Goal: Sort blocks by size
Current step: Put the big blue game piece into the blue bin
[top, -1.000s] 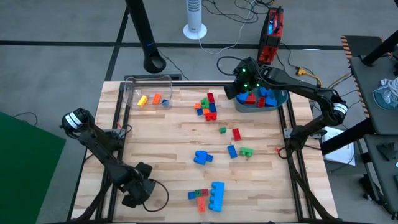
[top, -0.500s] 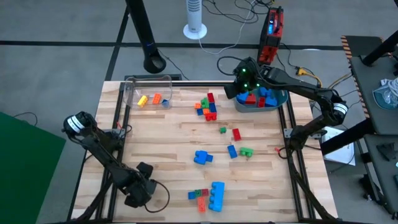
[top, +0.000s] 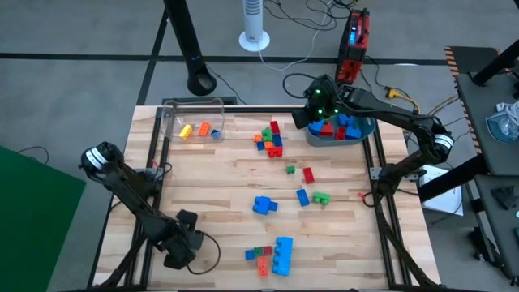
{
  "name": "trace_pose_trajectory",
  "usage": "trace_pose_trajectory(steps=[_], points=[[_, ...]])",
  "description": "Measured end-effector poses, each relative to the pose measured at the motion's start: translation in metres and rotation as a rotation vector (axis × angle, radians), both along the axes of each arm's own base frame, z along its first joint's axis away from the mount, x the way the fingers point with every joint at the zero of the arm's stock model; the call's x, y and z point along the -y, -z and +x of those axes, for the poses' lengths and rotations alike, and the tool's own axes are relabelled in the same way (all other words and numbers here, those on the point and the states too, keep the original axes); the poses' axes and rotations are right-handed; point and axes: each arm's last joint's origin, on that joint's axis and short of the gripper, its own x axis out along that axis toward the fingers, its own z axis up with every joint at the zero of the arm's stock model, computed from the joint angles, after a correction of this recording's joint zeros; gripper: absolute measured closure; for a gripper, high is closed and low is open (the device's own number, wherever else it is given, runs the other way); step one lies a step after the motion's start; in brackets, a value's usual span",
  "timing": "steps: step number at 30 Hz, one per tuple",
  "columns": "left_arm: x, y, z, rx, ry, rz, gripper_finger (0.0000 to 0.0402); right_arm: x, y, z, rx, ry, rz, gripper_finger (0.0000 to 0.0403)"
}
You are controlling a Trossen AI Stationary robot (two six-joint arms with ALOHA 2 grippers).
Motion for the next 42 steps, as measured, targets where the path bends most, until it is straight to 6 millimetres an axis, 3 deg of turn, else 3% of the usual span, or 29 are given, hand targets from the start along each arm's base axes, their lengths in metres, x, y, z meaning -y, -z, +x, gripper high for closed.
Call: trace_pose_trajectory(steps=[4, 9, 18, 23, 33, 42], points=[[-0.013, -0.023, -0.004, 0.059, -0.123, 0.081, 0.0142, 0.000, 0.000, 0.000, 0.000, -0.001, 0.000, 0.0390], [-0.042, -0.068, -0.010, 0.188, -0.339, 0.197, 0.0142, 0.000, 0.000, 0.000, 0.001, -0.002, 0.001, 0.0390], [-0.108, -0.167, -0.001, 0.768, -0.815, 0.210, 0.0142, 0.000, 0.000, 0.000, 0.009, -0.001, 0.006, 0.0390], [-0.131, -0.204, 0.008, 0.919, -0.820, 0.246, 0.0142, 0.000, -0.001, 0.001, 0.018, 0.012, 0.017, 0.0390], [-0.149, -0.242, 0.046, 1.160, -0.689, 0.344, 0.0137, -0.013, -0.002, 0.009, 0.106, -0.066, 0.172, 0.0390], [-0.171, -0.240, 0.068, 1.159, -0.628, 0.335, 0.0137, -0.035, -0.012, 0.029, 0.264, -0.206, 0.255, 0.0390]])
